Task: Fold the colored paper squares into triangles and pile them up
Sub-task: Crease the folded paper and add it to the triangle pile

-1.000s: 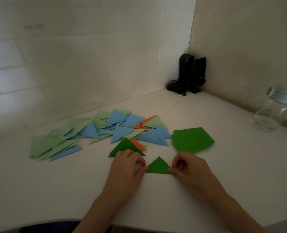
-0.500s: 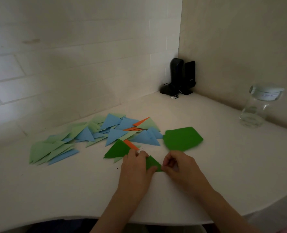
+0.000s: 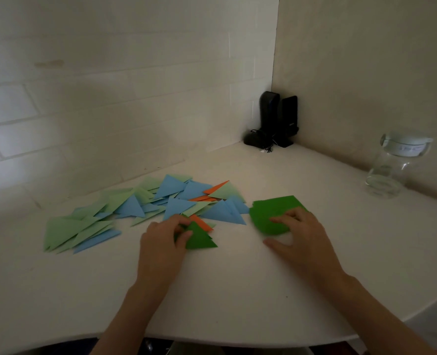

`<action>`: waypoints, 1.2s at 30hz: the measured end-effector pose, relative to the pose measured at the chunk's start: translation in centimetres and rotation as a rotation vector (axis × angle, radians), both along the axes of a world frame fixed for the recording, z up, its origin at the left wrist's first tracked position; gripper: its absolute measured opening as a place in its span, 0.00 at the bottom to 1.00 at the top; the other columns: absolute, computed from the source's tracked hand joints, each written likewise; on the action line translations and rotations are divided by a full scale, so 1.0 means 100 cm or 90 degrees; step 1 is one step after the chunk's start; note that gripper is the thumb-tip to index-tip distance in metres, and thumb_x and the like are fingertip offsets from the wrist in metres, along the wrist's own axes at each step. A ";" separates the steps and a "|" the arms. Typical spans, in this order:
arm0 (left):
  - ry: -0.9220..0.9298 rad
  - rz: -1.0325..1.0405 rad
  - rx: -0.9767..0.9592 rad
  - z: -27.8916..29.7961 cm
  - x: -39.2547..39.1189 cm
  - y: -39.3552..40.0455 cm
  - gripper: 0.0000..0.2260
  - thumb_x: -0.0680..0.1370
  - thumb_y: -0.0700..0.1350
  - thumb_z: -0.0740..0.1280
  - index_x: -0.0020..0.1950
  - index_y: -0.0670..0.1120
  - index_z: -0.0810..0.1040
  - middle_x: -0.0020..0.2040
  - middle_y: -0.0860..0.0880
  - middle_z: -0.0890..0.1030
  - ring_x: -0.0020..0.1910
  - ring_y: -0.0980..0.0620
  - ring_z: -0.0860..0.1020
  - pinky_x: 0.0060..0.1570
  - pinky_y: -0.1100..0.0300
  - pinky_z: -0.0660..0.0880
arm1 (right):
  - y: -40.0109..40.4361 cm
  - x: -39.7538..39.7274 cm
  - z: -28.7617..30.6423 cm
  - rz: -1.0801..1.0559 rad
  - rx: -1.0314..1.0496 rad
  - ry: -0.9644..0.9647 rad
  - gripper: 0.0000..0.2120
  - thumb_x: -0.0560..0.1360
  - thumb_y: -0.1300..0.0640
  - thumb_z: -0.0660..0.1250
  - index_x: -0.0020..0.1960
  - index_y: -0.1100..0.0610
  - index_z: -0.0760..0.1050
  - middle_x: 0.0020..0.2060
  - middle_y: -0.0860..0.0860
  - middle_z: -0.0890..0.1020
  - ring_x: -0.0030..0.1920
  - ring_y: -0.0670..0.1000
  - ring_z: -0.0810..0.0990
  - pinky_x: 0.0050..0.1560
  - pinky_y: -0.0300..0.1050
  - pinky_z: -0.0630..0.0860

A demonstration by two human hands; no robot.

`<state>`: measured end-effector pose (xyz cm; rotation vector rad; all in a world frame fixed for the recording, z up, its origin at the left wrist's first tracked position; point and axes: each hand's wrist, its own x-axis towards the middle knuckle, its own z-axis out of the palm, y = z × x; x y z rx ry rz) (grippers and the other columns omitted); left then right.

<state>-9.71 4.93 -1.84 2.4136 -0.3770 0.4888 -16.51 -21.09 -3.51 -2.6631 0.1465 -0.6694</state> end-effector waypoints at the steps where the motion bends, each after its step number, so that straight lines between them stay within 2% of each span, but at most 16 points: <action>1: -0.010 0.008 0.003 0.000 0.005 0.004 0.07 0.73 0.42 0.72 0.49 0.51 0.80 0.38 0.56 0.77 0.41 0.50 0.74 0.40 0.58 0.66 | -0.001 0.002 -0.002 -0.003 -0.029 -0.005 0.19 0.65 0.49 0.76 0.55 0.53 0.81 0.48 0.51 0.77 0.49 0.52 0.76 0.48 0.48 0.74; 5: -0.036 0.011 0.040 -0.007 0.019 0.014 0.11 0.68 0.41 0.76 0.48 0.49 0.80 0.38 0.54 0.78 0.39 0.51 0.73 0.40 0.57 0.67 | 0.001 0.009 -0.010 0.000 -0.113 -0.053 0.10 0.70 0.51 0.69 0.48 0.52 0.83 0.43 0.50 0.79 0.42 0.53 0.78 0.41 0.43 0.69; 9: -0.019 0.023 0.024 -0.012 0.023 0.015 0.14 0.67 0.41 0.77 0.49 0.50 0.79 0.42 0.53 0.76 0.44 0.51 0.72 0.43 0.56 0.68 | 0.004 0.012 -0.009 -0.005 -0.117 -0.086 0.01 0.68 0.57 0.74 0.39 0.53 0.84 0.40 0.49 0.79 0.39 0.52 0.77 0.41 0.41 0.65; 15: -0.054 -0.021 -0.005 -0.010 0.016 0.008 0.17 0.65 0.36 0.77 0.48 0.49 0.78 0.44 0.52 0.75 0.45 0.51 0.71 0.42 0.58 0.68 | 0.002 0.008 -0.004 -0.025 -0.081 -0.126 0.04 0.66 0.56 0.76 0.40 0.53 0.83 0.39 0.48 0.79 0.39 0.52 0.77 0.39 0.46 0.73; 19: -0.079 -0.135 -0.062 -0.004 -0.004 -0.010 0.10 0.70 0.42 0.74 0.48 0.51 0.79 0.47 0.55 0.74 0.49 0.56 0.72 0.46 0.64 0.72 | 0.011 -0.003 0.012 0.001 -0.066 -0.221 0.04 0.70 0.55 0.74 0.41 0.55 0.83 0.40 0.49 0.79 0.41 0.52 0.76 0.40 0.50 0.73; 22: -0.068 -0.242 -0.067 -0.004 -0.022 -0.021 0.12 0.71 0.45 0.74 0.52 0.51 0.78 0.51 0.55 0.73 0.52 0.59 0.71 0.52 0.70 0.69 | 0.030 -0.014 0.011 0.050 -0.087 -0.244 0.07 0.71 0.50 0.69 0.41 0.52 0.83 0.40 0.48 0.79 0.40 0.51 0.76 0.41 0.47 0.72; 26: -0.024 -0.353 -0.006 -0.014 -0.034 -0.029 0.14 0.71 0.46 0.72 0.55 0.52 0.76 0.54 0.56 0.73 0.56 0.59 0.71 0.55 0.70 0.67 | 0.047 -0.025 0.001 0.107 -0.101 -0.200 0.07 0.71 0.48 0.66 0.42 0.48 0.82 0.40 0.45 0.79 0.41 0.50 0.77 0.41 0.47 0.71; 31: -0.007 -0.352 0.008 -0.023 -0.040 -0.028 0.13 0.72 0.57 0.67 0.51 0.52 0.78 0.51 0.58 0.76 0.51 0.61 0.72 0.52 0.68 0.69 | 0.050 -0.032 -0.011 0.132 -0.064 -0.067 0.09 0.70 0.41 0.62 0.43 0.41 0.80 0.40 0.38 0.79 0.43 0.42 0.75 0.42 0.41 0.64; 36: -0.007 -0.334 -0.009 -0.022 -0.042 -0.031 0.12 0.73 0.59 0.67 0.42 0.51 0.79 0.44 0.59 0.76 0.46 0.61 0.73 0.47 0.69 0.69 | 0.048 -0.030 -0.012 0.136 0.047 -0.025 0.11 0.69 0.40 0.63 0.38 0.46 0.79 0.36 0.39 0.78 0.39 0.41 0.74 0.38 0.41 0.72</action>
